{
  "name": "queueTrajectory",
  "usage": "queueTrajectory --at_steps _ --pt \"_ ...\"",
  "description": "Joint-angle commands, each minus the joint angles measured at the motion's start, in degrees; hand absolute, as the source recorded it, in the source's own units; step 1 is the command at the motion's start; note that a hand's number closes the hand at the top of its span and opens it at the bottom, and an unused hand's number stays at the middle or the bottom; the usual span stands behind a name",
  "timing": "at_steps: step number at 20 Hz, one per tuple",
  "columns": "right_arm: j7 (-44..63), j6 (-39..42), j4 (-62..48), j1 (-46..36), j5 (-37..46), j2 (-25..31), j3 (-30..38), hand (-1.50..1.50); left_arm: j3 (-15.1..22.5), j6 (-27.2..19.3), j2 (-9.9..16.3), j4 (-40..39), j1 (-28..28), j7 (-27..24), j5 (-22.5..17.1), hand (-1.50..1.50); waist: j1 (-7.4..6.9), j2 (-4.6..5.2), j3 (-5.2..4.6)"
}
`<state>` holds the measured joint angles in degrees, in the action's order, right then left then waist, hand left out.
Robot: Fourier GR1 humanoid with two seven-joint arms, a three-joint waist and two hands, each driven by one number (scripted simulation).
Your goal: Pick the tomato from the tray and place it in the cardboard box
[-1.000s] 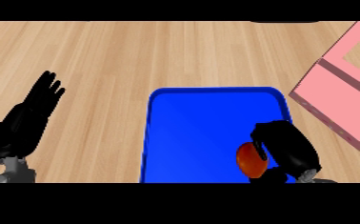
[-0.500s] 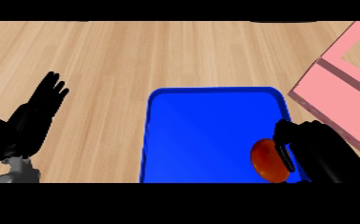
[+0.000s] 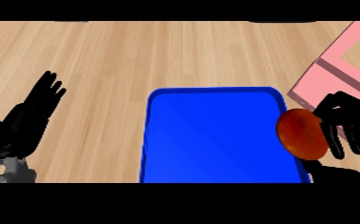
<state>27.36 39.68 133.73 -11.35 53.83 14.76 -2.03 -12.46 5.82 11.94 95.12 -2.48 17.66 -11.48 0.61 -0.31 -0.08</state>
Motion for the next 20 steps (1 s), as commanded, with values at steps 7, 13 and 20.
queueTrajectory --at_steps 7,13,20 --pt "5.5 8.1 -1.8 -17.6 -7.1 2.8 21.3 1.50 -0.2 1.2 -1.0 -2.3 0.8 -4.4 0.3 0.00 -0.52 0.22 0.05" --pt "-6.9 4.3 -12.3 -13.0 -9.1 12.8 28.1 1.50 -1.2 2.4 0.7 1.0 1.9 -0.3 -1.0 0.00 -0.65 0.32 0.10" --pt "-15.2 -8.3 -23.9 -11.5 -5.3 12.5 24.3 1.50 -1.1 1.6 0.5 -0.9 -0.9 0.3 -0.3 0.00 -0.86 0.39 0.09"
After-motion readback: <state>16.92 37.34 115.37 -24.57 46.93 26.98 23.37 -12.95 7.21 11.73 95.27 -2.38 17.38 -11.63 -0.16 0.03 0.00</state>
